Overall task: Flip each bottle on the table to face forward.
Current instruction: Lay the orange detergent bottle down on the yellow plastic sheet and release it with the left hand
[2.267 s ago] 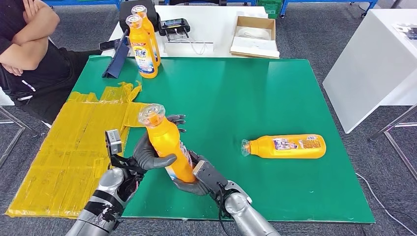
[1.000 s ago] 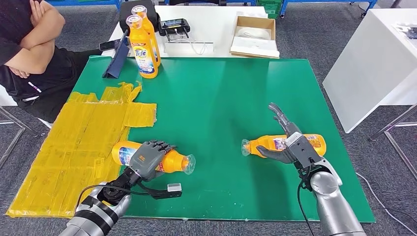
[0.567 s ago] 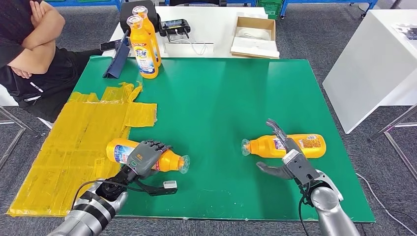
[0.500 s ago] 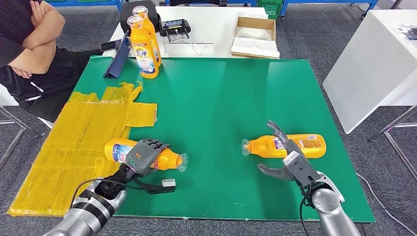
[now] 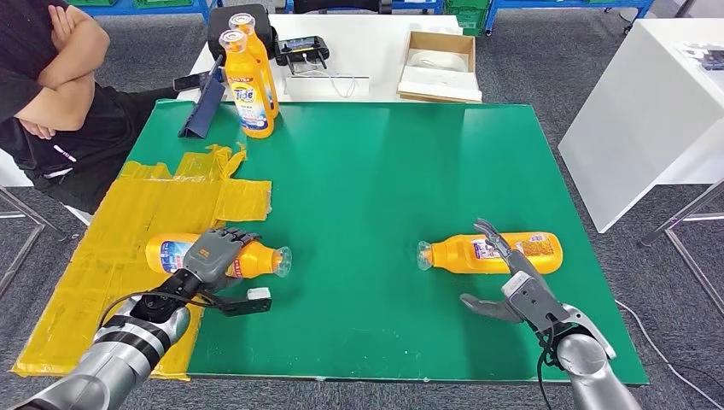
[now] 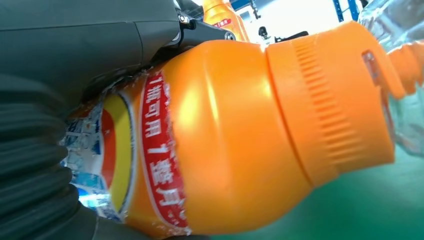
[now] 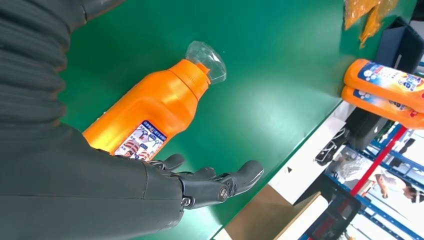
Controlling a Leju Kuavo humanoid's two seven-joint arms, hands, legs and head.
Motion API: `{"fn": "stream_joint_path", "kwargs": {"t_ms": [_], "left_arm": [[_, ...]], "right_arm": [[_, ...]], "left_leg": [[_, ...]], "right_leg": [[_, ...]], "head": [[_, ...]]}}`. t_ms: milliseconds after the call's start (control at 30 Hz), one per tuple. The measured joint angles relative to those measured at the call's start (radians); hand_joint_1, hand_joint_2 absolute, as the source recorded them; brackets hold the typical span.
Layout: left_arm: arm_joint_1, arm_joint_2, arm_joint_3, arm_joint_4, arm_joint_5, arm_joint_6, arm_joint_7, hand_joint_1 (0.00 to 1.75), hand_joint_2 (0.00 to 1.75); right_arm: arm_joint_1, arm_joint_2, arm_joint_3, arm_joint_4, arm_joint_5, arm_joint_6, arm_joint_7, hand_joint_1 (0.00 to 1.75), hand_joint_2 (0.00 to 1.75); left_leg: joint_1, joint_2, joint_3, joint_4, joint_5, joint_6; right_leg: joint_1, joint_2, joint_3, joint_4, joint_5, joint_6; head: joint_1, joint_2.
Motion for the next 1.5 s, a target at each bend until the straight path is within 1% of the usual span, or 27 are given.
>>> {"fn": "stream_joint_path", "kwargs": {"t_ms": [100, 233, 300, 367, 433, 500, 567, 633, 800, 967, 1100, 1200, 1300, 1367, 1500], "left_arm": [[-0.002, 0.021, 0.002, 0.011, -0.001, -0.007, -0.039, 0.00, 0.00], [0.007, 0.049, 0.002, 0.008, 0.075, -0.045, -0.145, 0.00, 0.00], [0.022, 0.061, 0.003, -0.011, 0.150, -0.074, -0.210, 0.00, 0.00], [0.043, 0.072, 0.006, -0.046, 0.244, -0.119, -0.277, 0.00, 0.00], [0.069, 0.081, 0.010, -0.093, 0.356, -0.177, -0.338, 0.00, 0.00], [0.101, 0.090, 0.010, -0.155, 0.497, -0.234, -0.376, 0.00, 0.00], [0.134, 0.096, -0.002, -0.219, 0.634, -0.268, -0.388, 0.00, 0.00], [0.161, 0.098, -0.017, -0.273, 0.726, -0.280, -0.390, 0.00, 0.00], [0.198, 0.103, -0.038, -0.359, 0.806, -0.294, -0.390, 0.00, 0.00], [0.219, 0.104, -0.049, -0.475, 1.037, -0.360, -0.390, 0.00, 0.00], [0.223, 0.103, -0.046, -0.536, 1.090, -0.397, -0.391, 0.00, 0.00], [0.230, 0.092, -0.018, -0.581, 1.144, -0.485, -0.391, 0.00, 0.00], [0.232, 0.066, 0.035, -0.612, 1.182, -0.581, -0.390, 0.00, 0.00], [0.233, 0.048, 0.070, -0.624, 1.186, -0.612, -0.391, 0.00, 0.00], [0.233, 0.026, 0.110, -0.633, 1.184, -0.637, -0.391, 0.00, 0.00]], "right_arm": [[-0.006, -0.006, 0.003, 0.000, -0.003, 0.005, 0.000, 0.00, 1.75], [-0.018, -0.017, 0.007, 0.002, 0.000, 0.000, 0.001, 0.00, 1.75], [-0.032, -0.024, 0.011, 0.005, 0.031, -0.021, 0.011, 0.00, 1.75], [-0.055, -0.033, 0.017, 0.017, 0.090, -0.056, 0.030, 0.00, 1.75], [-0.089, -0.039, 0.026, 0.044, 0.157, -0.097, 0.052, 0.00, 1.75], [-0.129, -0.041, 0.037, 0.084, 0.218, -0.132, 0.071, 0.00, 1.75], [-0.167, -0.042, 0.047, 0.126, 0.262, -0.153, 0.083, 0.00, 1.75], [-0.199, -0.044, 0.055, 0.163, 0.288, -0.165, 0.091, 0.00, 1.75], [-0.243, -0.047, 0.067, 0.217, 0.313, -0.174, 0.100, 0.00, 1.75], [-0.260, -0.068, 0.081, 0.251, 0.361, -0.176, 0.115, 0.00, 1.75], [-0.267, -0.082, 0.089, 0.270, 0.374, -0.175, 0.119, 0.00, 1.75], [-0.278, -0.094, 0.097, 0.291, 0.381, -0.157, 0.119, 0.00, 1.75], [-0.301, -0.109, 0.106, 0.327, 0.389, -0.128, 0.119, 0.00, 1.75], [-0.317, -0.120, 0.112, 0.352, 0.392, -0.111, 0.119, 0.00, 1.75], [-0.337, -0.138, 0.123, 0.389, 0.393, -0.081, 0.118, 0.00, 1.75]], "left_leg": [[0.000, 0.000, 0.001, 0.000, 0.000, 0.000], [0.000, 0.000, 0.002, 0.000, 0.000, 0.000], [-0.001, -0.001, 0.003, 0.000, 0.000, 0.000], [-0.001, -0.001, 0.003, 0.000, 0.000, 0.000], [-0.002, -0.001, 0.003, 0.000, 0.000, 0.001], [-0.002, -0.001, 0.003, 0.000, 0.002, 0.002], [-0.002, -0.003, 0.002, 0.000, 0.003, 0.003], [-0.002, -0.004, 0.000, 0.000, 0.004, 0.004], [-0.002, -0.004, -0.004, 0.001, 0.005, 0.004], [-0.002, -0.006, -0.009, 0.001, 0.005, 0.004], [-0.003, -0.005, -0.010, 0.001, 0.005, 0.005], [-0.003, -0.005, -0.011, 0.001, 0.005, 0.005], [-0.003, -0.005, -0.011, 0.001, 0.005, 0.005], [-0.003, -0.005, -0.011, 0.001, 0.005, 0.005], [-0.003, -0.005, -0.011, 0.001, 0.005, 0.005]], "right_leg": [[0.000, 0.000, 0.001, 0.000, 0.000, 0.000], [0.000, 0.000, 0.003, 0.000, 0.000, 0.000], [-0.001, 0.000, 0.004, 0.000, 0.000, 0.000], [-0.001, 0.000, 0.005, 0.000, 0.000, 0.000], [-0.001, 0.000, 0.005, 0.000, 0.000, 0.000], [-0.002, -0.001, 0.004, 0.000, 0.000, 0.001], [-0.002, -0.002, 0.003, 0.000, 0.001, 0.001], [-0.002, -0.003, 0.002, 0.000, 0.001, 0.002], [-0.002, -0.003, -0.002, 0.000, 0.002, 0.003], [-0.002, -0.005, -0.006, -0.001, 0.002, 0.004], [-0.002, -0.005, -0.007, -0.001, 0.002, 0.004], [-0.002, -0.005, -0.008, -0.001, 0.002, 0.004], [-0.002, -0.005, -0.008, -0.001, 0.002, 0.004], [-0.002, -0.005, -0.008, -0.001, 0.002, 0.004], [-0.002, -0.005, -0.009, -0.001, 0.003, 0.004]], "head": [[0.000, 0.000], [0.000, 0.000], [0.000, 0.000], [0.000, 0.000], [0.000, 0.000], [0.000, 0.000], [0.000, 0.000], [0.000, 0.000], [0.000, 0.000], [0.000, 0.000], [0.000, 0.000], [0.000, 0.000], [0.000, 0.000], [0.000, 0.000], [0.000, 0.000]]}}
